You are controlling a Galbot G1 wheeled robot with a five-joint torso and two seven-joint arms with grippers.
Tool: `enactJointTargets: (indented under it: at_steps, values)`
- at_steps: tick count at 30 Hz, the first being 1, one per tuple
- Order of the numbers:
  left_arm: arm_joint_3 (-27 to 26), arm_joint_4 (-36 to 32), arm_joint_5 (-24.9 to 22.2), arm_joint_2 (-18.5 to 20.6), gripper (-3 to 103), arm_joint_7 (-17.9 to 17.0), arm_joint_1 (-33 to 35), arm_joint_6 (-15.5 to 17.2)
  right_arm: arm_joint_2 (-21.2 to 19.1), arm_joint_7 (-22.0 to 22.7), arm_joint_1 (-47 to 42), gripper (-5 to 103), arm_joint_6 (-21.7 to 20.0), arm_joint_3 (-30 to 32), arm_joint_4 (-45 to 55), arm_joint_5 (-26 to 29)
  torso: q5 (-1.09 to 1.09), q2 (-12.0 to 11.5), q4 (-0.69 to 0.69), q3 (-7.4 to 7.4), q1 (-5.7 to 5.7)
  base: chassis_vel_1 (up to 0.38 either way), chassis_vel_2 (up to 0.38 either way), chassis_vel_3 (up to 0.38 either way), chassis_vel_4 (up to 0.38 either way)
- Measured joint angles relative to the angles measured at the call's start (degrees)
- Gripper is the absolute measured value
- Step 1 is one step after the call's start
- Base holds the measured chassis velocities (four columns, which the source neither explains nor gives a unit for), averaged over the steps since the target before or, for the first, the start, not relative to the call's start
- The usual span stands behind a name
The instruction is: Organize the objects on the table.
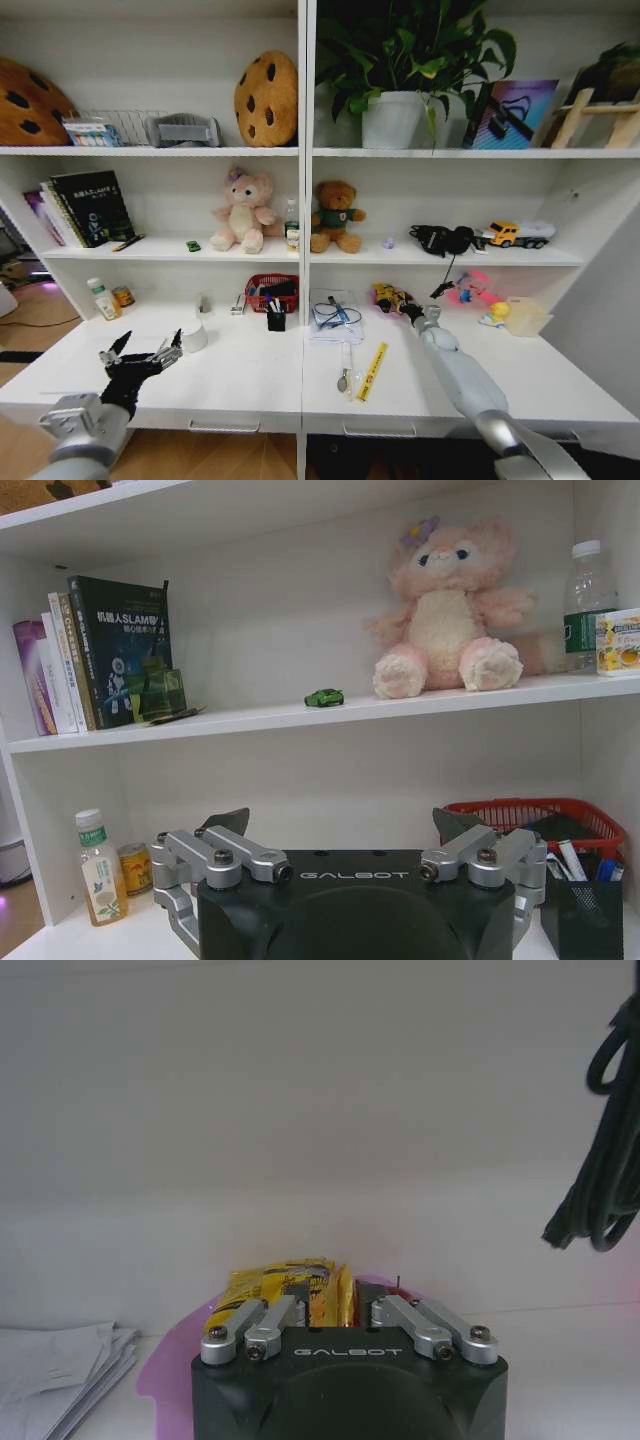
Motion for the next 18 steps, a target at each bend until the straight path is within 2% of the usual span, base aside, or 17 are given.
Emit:
enactJointTargets:
  at_steps: [1,5,6,7,8,10,11,14,15,16,18]
  values:
    - [0.0,0.0,0.0,0.0,100,0.0,0.0,0.0,0.0,0.0,0.0,25,0.0,0.0,0.0,0.0,0.0,0.0,0.0,0.0,0.0,0.0,0.0,0.0,0.0]
    - [0.0,0.0,0.0,0.0,100,0.0,0.0,0.01,-2.92,2.87,-5.13,47,0.05,1.79,8.78,0.3,0.01,0.0,0.0,0.0,0.0,0.0,0.0,0.0,0.0]
    - [0.0,0.0,0.0,0.0,100,0.0,0.0,0.01,-2.92,2.87,-5.13,47,0.05,1.79,8.78,0.3,0.01,0.0,0.0,0.0,0.0,0.0,0.0,0.0,0.0]
    - [0.0,0.0,0.0,0.0,100,0.0,0.0,0.0,-4.35,3.77,-8.02,52,-0.17,2.75,13.37,0.64,0.02,0.0,0.01,0.0,0.0,0.0,0.0,0.0,0.0]
    - [0.0,0.0,0.0,0.0,100,0.0,0.0,0.0,-5.48,4.38,-10.68,52,-0.46,3.55,17.15,1.09,0.0,0.0,0.01,0.0,0.0,0.0,0.0,0.0,0.0]
    - [0.0,0.0,0.0,0.0,100,0.0,0.0,0.01,-7.99,5.51,-18.2,63,-2.02,5.99,27.05,2.66,0.01,0.0,-0.01,-0.01,0.0,0.0,0.0,0.0,0.0]
    - [0.0,0.0,0.0,0.0,100,0.0,0.0,0.01,-7.99,5.51,-18.2,63,-2.02,5.99,27.05,2.66,0.01,0.0,-0.01,-0.01,0.0,0.0,0.0,0.0,0.0]
    - [0.0,0.0,0.0,0.0,100,-0.01,0.0,0.01,-10.55,7.27,-30.23,80,-3.26,12.11,40.62,3.68,-0.01,0.0,-0.01,-0.01,-0.01,0.0,0.0,0.0,0.0]
    - [0.0,0.0,0.0,0.0,100,-0.01,0.0,0.01,-10.55,7.27,-30.23,80,-3.26,12.11,40.62,3.68,-0.01,0.0,-0.01,-0.01,-0.01,0.0,0.0,0.0,0.0]
    - [0.0,-0.01,0.0,0.0,100,0.01,0.0,0.01,-10.8,7.79,-33.99,80,-3.51,14.02,44.34,3.69,-0.02,0.01,-0.01,-0.01,-0.01,0.0,0.0,0.0,0.0]
    - [0.0,-0.01,0.0,0.0,100,0.01,0.0,0.01,-10.64,9.55,-43.38,91,-3.72,18.42,53.2,2.83,0.02,0.0,-0.02,-0.01,-0.01,0.0,0.0,0.0,0.0]
